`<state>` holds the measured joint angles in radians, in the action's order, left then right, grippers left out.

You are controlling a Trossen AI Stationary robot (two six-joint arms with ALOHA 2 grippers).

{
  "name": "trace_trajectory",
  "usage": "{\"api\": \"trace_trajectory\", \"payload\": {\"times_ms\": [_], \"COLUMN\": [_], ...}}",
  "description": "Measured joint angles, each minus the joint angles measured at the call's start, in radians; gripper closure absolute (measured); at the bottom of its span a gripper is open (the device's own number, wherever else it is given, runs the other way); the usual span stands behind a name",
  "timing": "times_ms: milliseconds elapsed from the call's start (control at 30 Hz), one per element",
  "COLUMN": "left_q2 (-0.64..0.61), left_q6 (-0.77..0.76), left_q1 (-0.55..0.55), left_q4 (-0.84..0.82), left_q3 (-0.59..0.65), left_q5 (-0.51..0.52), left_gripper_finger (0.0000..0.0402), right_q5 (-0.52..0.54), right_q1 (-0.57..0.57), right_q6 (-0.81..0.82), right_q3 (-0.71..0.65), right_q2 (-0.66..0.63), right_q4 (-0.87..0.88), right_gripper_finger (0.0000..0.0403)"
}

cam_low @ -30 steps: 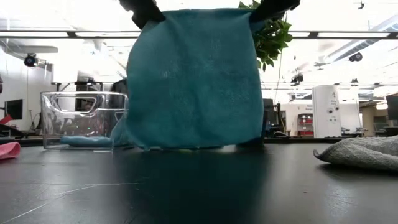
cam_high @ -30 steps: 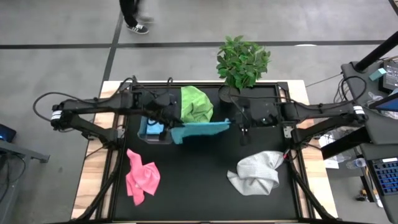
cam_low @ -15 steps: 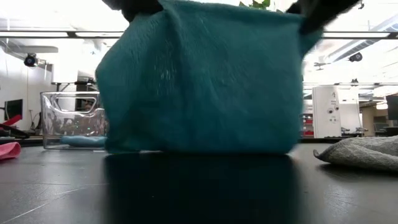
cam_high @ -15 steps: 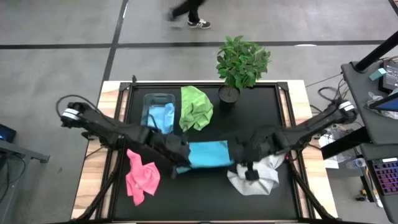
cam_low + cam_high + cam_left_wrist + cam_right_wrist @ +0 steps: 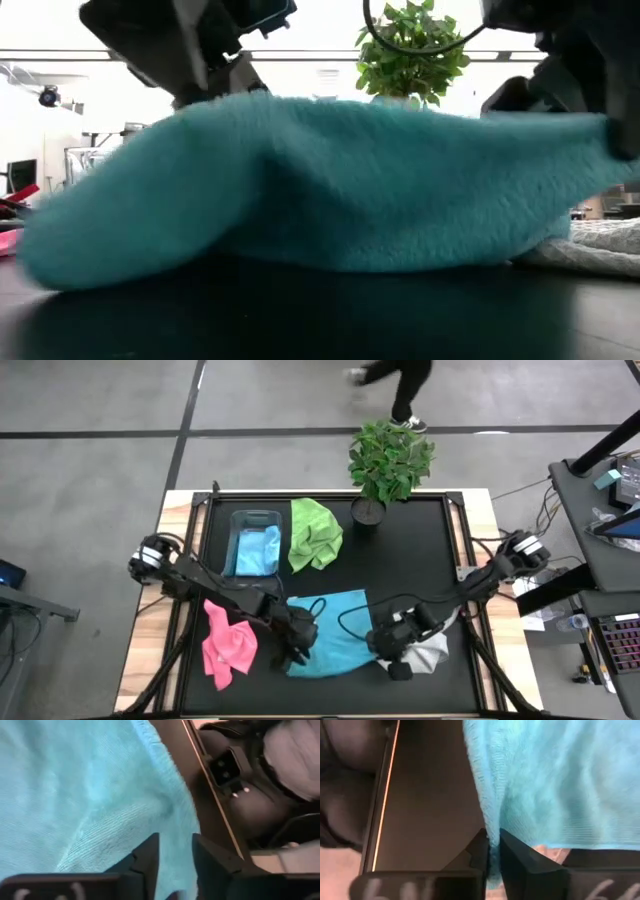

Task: Fold microfiber towels
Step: Fold the blue microfiber towel

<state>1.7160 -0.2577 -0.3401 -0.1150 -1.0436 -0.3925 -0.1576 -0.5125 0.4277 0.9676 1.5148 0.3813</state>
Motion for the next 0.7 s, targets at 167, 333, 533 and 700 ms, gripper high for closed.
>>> {"api": "trace_trajectory", "payload": {"times_ms": [167,333,533,700], "left_q2": [-0.036,-0.091,-0.099,-0.099], "left_q6": [0.009,0.083,0.117,0.117], "left_q1": [0.000,0.014,0.048,0.074], "left_q4": [-0.111,-0.183,-0.184,-0.183], "left_q3": [-0.002,0.005,0.036,0.073], "left_q5": [-0.030,0.095,0.331,0.446], "left_gripper_finger": [0.0247,0.0239,0.0238,0.0238], "right_q5": [-0.034,-0.023,0.072,0.253], "right_q1": [0.008,0.022,0.043,0.080], "right_q6": [-0.001,-0.050,-0.125,-0.204], "right_q3": [0.000,0.000,-0.002,-0.049], "right_q2": [-0.022,-0.082,-0.162,-0.170], "right_q4": [0.048,0.083,0.078,0.003], "right_gripper_finger": [0.0323,0.0288,0.0278,0.0306]}}
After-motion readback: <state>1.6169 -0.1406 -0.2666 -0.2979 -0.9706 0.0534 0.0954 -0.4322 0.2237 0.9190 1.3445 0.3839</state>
